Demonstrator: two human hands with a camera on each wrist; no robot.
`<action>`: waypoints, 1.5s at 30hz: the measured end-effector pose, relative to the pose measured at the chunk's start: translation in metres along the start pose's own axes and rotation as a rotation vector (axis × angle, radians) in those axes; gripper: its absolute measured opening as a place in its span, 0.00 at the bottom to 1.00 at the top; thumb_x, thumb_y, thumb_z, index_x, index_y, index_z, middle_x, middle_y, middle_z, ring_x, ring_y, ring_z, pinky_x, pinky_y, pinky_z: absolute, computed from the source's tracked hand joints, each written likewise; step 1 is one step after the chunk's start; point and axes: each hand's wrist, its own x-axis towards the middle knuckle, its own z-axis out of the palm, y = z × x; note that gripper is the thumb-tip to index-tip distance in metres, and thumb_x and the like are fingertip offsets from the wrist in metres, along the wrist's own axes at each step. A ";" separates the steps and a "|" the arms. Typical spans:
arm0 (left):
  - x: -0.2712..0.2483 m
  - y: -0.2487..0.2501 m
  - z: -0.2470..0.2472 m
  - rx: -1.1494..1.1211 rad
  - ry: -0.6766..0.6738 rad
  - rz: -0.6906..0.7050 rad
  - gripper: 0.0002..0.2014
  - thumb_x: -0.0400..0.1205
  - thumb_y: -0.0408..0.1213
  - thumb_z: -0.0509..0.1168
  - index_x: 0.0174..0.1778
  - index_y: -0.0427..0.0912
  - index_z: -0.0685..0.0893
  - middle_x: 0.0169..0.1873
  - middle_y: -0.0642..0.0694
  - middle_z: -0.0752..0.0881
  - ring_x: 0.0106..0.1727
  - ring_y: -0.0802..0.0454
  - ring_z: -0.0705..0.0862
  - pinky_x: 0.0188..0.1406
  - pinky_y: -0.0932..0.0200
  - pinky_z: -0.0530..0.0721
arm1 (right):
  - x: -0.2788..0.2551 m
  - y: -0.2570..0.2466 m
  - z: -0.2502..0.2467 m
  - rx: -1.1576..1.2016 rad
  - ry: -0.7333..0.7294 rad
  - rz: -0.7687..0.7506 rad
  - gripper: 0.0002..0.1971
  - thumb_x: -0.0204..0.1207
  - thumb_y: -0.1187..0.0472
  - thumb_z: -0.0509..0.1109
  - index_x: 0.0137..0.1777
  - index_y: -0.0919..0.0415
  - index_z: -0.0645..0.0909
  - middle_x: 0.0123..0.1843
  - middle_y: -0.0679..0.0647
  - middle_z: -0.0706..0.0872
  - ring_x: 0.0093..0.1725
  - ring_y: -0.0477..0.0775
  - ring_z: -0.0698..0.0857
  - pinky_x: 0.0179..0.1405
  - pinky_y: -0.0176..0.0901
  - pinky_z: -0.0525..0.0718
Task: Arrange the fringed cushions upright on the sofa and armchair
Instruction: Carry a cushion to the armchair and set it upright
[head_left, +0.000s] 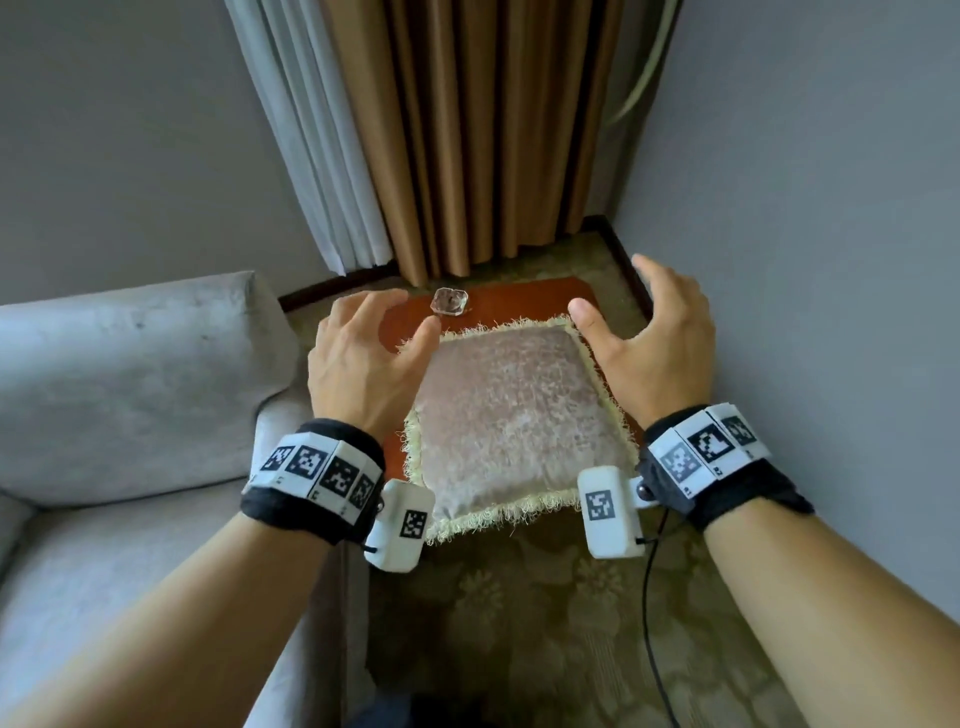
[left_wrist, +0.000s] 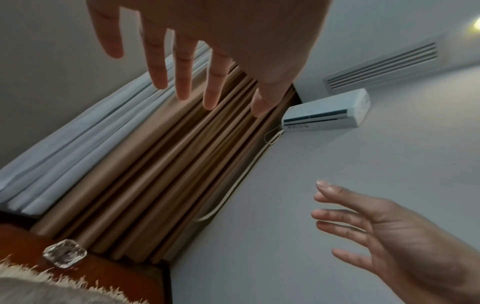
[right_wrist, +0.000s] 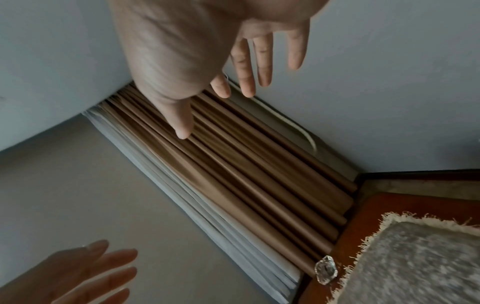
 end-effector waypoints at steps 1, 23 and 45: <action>0.010 -0.004 0.012 0.017 -0.012 -0.013 0.27 0.78 0.65 0.63 0.70 0.58 0.85 0.72 0.51 0.81 0.72 0.47 0.78 0.71 0.48 0.75 | 0.010 0.008 0.011 -0.012 -0.026 -0.003 0.38 0.75 0.35 0.73 0.79 0.56 0.76 0.74 0.56 0.82 0.74 0.57 0.78 0.73 0.55 0.76; 0.108 -0.204 0.292 0.430 -0.531 -0.444 0.37 0.76 0.78 0.59 0.79 0.63 0.75 0.78 0.45 0.75 0.78 0.39 0.74 0.75 0.35 0.74 | 0.091 0.230 0.290 -0.332 -0.727 0.316 0.42 0.75 0.31 0.72 0.84 0.51 0.70 0.81 0.59 0.74 0.77 0.65 0.76 0.71 0.60 0.78; 0.071 -0.268 0.367 0.095 -0.715 -0.892 0.67 0.54 0.80 0.72 0.82 0.81 0.34 0.71 0.29 0.75 0.69 0.29 0.81 0.71 0.36 0.79 | 0.057 0.343 0.350 -0.287 -0.873 0.714 0.71 0.46 0.22 0.80 0.81 0.21 0.32 0.88 0.70 0.48 0.81 0.86 0.63 0.67 0.84 0.76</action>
